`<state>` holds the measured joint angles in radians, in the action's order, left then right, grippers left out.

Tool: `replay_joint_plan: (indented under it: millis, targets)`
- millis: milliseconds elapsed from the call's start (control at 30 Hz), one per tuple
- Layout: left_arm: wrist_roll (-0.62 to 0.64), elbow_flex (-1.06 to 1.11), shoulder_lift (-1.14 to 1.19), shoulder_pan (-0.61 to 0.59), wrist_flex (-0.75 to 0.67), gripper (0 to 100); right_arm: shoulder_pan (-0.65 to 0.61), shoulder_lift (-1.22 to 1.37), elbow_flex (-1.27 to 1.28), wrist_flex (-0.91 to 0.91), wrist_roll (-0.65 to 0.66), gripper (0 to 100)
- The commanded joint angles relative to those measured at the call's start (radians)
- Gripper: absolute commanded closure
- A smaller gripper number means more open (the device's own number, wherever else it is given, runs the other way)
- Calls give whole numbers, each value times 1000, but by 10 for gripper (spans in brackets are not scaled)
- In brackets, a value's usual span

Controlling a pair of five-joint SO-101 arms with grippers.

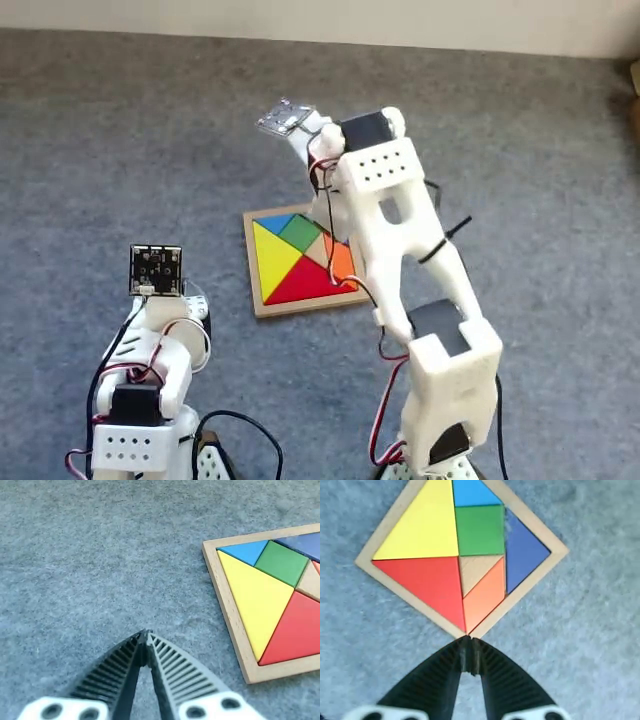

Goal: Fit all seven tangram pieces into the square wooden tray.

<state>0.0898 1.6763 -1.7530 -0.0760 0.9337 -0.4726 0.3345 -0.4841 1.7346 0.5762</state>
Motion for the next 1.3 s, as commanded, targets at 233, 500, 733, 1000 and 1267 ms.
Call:
replay_joint_plan:
  millis: [233,500,733,1000,1267]
  targets:
    - [-11,22,-31,8,3,991,-7,-348,404,-13,-28,993]
    - [-11,22,-31,8,5,990,-5,-547,697,-76,-28,993]
    - [-6,21,-31,16,2,989,-5,-697,863,-90,-28,993]
    - [-6,21,-24,10,8,989,79,-863,1055,-96,-28,993]
    - [-6,21,-24,10,8,989,125,-961,1158,-96,-28,993]
